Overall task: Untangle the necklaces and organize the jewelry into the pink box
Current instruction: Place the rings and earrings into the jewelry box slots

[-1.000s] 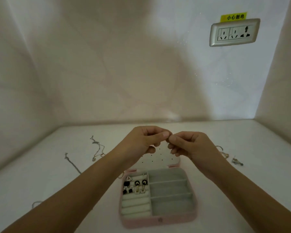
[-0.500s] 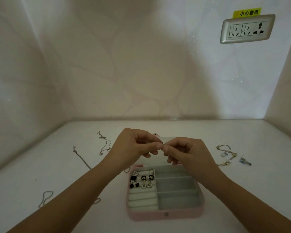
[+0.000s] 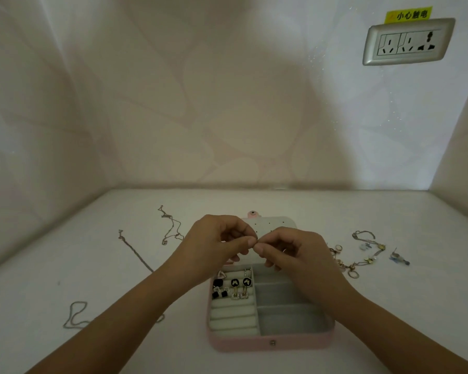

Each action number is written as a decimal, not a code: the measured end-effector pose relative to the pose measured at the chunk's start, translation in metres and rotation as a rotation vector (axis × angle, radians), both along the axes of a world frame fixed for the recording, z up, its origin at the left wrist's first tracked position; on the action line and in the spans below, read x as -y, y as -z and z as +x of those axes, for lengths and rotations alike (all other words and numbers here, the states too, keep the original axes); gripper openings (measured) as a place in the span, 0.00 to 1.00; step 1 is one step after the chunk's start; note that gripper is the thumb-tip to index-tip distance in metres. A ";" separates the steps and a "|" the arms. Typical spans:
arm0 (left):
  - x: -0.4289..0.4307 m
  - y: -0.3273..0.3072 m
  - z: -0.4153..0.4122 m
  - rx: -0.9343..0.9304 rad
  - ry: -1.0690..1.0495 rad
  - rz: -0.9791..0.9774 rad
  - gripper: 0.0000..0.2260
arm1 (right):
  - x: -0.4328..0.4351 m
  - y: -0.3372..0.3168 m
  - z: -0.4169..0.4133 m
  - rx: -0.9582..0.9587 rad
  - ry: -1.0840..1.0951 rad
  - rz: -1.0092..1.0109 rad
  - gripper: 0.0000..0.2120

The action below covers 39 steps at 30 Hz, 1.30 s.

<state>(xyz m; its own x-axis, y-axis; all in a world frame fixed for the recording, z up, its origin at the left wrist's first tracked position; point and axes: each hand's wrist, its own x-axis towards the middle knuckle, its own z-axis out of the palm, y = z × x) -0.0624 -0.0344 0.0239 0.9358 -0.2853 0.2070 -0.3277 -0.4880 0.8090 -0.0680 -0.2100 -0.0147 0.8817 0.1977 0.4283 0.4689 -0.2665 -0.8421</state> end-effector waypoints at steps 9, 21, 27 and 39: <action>-0.010 -0.001 0.001 -0.031 -0.011 -0.028 0.02 | -0.002 0.005 0.003 0.156 0.012 -0.208 0.07; -0.035 0.000 -0.002 -0.156 -0.086 0.022 0.04 | -0.005 0.021 0.006 0.305 -0.101 -0.785 0.20; -0.037 0.003 -0.006 -0.192 -0.052 0.057 0.04 | -0.005 0.022 0.007 0.315 -0.087 -0.803 0.18; -0.014 0.013 -0.027 -0.189 0.127 0.263 0.03 | -0.005 0.017 0.005 0.211 -0.111 -0.722 0.25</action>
